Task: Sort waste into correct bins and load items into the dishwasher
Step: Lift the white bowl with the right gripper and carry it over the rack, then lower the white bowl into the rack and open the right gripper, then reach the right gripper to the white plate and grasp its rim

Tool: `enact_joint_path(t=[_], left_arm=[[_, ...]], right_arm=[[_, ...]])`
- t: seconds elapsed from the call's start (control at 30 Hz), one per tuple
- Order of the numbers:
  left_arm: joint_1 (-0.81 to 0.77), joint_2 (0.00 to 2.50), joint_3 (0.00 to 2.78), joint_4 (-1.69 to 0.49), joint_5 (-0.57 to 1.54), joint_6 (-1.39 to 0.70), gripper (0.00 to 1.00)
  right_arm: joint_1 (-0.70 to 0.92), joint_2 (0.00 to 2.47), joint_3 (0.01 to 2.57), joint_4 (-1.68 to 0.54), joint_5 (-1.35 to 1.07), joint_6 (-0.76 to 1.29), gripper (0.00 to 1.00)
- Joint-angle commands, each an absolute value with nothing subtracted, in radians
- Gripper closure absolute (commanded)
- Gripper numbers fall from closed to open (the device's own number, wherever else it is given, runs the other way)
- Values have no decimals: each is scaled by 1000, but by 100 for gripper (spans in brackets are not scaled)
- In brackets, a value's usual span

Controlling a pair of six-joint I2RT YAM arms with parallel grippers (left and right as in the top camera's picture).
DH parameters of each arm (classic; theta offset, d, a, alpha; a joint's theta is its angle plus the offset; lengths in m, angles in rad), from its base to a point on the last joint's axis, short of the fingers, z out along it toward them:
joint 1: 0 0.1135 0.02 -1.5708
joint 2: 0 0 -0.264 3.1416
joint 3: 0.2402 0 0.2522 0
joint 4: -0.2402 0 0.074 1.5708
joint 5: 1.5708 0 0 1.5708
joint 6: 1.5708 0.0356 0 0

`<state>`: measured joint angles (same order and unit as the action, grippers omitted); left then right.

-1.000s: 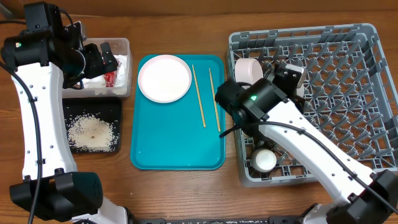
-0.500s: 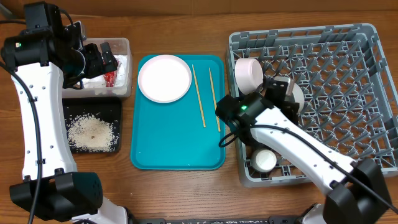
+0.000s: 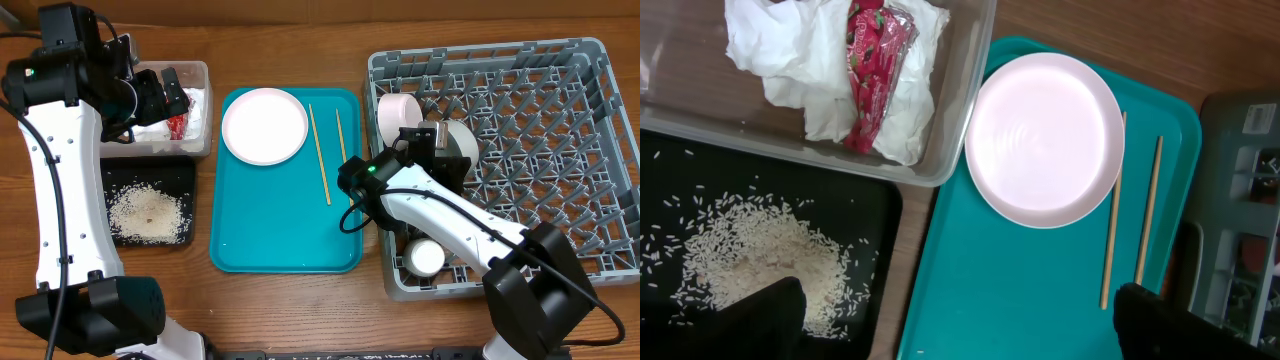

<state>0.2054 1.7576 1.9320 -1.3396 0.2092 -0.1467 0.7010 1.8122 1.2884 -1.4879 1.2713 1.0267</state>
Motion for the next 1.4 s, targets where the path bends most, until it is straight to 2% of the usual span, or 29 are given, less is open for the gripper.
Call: enact_joint_path(t=[0.0, 0.5, 0.57, 0.63, 0.83, 1.07, 1.37], left_arm=[[209, 1739, 1952, -1338, 218, -135, 0], [209, 1739, 1952, -1338, 218, -135, 0], [209, 1739, 1952, -1338, 218, -135, 0], [209, 1739, 1952, -1338, 218, -135, 0], [209, 1739, 1952, -1338, 218, -135, 0], [209, 1739, 1952, -1338, 218, -135, 0], [209, 1739, 1952, -1338, 218, -135, 0]], right_arm=[[710, 1826, 1282, -1500, 1201, 1013, 96], [761, 1826, 1290, -1536, 1124, 1013, 96], [777, 1826, 1291, -1545, 1124, 1013, 92], [793, 1826, 1291, -1551, 1124, 1013, 82], [831, 1826, 1294, -1569, 1124, 1013, 64], [853, 1826, 1389, -1623, 1081, 1017, 62], [857, 1826, 1579, -1622, 804, 918, 61]])
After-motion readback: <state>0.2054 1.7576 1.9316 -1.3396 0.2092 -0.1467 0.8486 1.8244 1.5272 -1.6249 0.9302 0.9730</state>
